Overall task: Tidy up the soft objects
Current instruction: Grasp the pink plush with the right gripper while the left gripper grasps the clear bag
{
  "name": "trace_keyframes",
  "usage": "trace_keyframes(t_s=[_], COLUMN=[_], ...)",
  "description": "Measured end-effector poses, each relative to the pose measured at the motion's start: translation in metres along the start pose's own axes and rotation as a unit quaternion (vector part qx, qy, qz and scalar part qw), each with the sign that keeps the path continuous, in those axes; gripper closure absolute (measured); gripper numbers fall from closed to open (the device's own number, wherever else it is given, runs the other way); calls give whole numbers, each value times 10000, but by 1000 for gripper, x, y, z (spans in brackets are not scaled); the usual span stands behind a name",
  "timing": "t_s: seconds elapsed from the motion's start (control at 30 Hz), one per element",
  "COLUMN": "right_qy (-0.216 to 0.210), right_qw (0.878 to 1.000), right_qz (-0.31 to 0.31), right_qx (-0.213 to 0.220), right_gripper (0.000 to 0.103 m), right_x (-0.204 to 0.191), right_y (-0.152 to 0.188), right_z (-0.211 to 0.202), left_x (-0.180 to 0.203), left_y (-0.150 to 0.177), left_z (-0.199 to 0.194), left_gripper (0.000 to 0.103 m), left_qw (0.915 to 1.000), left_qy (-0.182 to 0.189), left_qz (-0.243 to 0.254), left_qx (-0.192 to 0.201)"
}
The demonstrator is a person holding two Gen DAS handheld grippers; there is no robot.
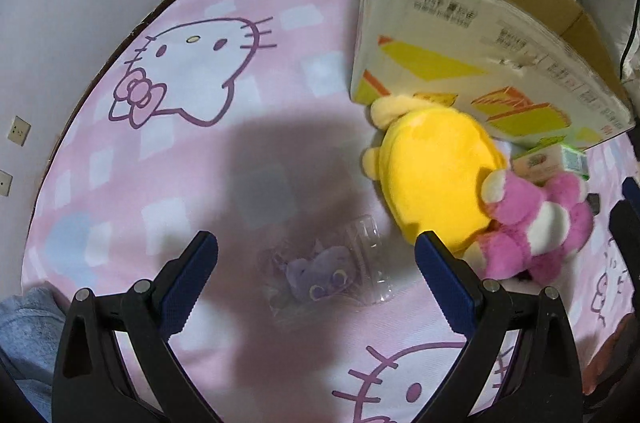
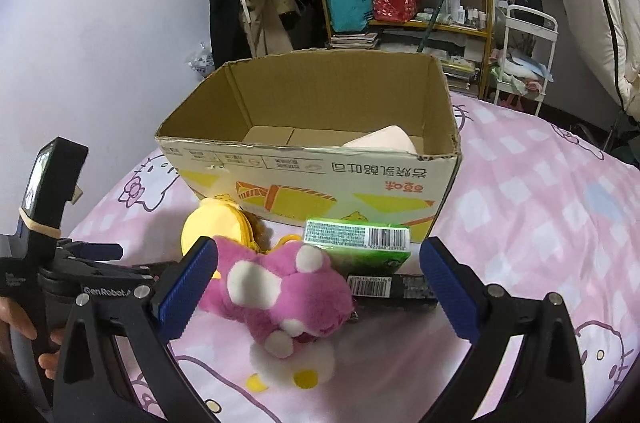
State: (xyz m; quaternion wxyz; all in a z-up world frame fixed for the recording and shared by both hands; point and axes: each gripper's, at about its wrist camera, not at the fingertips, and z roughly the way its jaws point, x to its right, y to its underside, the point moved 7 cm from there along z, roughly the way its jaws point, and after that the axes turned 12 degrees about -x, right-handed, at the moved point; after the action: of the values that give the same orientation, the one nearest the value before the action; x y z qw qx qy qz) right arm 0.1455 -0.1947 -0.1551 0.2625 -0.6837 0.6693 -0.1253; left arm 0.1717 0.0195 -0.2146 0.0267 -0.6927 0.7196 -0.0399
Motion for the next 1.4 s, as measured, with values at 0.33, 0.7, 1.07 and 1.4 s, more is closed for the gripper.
trace_keyframes(t_s=[0.33, 0.7, 1.07, 1.4], right_qy=[18, 26, -28, -88], right_qw=[9995, 9957, 9956, 9966], right_qz=[-104, -466, -480, -380], right_qx=[-294, -799, -805, -720], right_gripper=[0, 20, 35, 51], right_x=[-6, -22, -23, -19], right_y=[6, 23, 27, 28], right_z=[18, 41, 38, 29], left_x=[0, 5, 11, 6], left_y=[-3, -7, 10, 10], left_z=[23, 41, 29, 16], left_gripper=[5, 6, 32, 32], left_qw=[9993, 9981, 9991, 9996], left_qy=[-87, -390, -350, -259], left_qz=[-33, 22, 88, 54], left_qx=[-366, -478, -224, 5])
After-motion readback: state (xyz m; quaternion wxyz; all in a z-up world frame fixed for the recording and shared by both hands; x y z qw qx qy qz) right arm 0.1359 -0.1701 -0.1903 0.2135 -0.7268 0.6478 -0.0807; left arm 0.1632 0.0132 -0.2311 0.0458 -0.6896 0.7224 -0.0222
